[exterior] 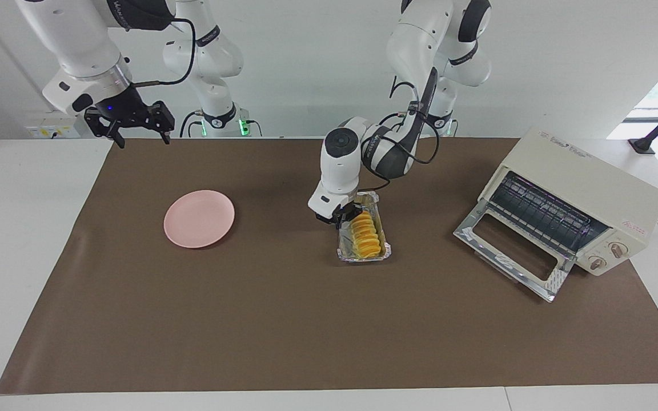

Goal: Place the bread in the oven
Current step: 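Carry the foil tray with the left gripper to the oven opening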

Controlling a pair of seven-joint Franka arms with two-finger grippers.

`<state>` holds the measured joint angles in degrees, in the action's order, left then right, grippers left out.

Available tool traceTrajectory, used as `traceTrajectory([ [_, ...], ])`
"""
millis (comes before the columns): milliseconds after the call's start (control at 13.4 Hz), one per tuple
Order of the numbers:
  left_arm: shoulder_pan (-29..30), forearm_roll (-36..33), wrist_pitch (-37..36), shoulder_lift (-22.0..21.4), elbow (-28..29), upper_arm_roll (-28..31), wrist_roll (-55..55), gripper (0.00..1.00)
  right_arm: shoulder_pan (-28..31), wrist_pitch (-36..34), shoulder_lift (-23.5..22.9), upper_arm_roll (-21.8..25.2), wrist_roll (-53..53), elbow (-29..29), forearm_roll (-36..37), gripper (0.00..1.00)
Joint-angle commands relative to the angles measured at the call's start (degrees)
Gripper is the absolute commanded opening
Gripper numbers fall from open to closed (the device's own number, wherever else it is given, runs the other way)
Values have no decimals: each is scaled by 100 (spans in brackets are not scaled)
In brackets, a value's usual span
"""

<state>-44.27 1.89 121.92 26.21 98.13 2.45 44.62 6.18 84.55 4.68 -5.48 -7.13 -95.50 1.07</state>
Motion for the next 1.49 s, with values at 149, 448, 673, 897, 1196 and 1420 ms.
traceTrajectory([
  [149,-47,-14,-1441,77,-1110,640,389,0,85,62,94,-50,-122,-83,25,100],
  [448,330,381,-2091,-318,-1461,1492,398,0,85,62,94,-50,-122,-83,25,100],
  [673,699,461,-2602,-266,-1701,2038,398,0,85,62,94,-50,-122,-83,25,100],
  [897,1401,391,-2743,-266,-1657,2172,398,0,85,62,94,-50,-122,-83,25,100],
  [1196,1685,137,-2902,-292,-1517,2285,320,0,85,62,94,-50,-122,-83,25,100],
  [1420,1702,-83,-2762,-520,-912,2418,13,0,85,62,94,-50,-122,-83,25,100],
])
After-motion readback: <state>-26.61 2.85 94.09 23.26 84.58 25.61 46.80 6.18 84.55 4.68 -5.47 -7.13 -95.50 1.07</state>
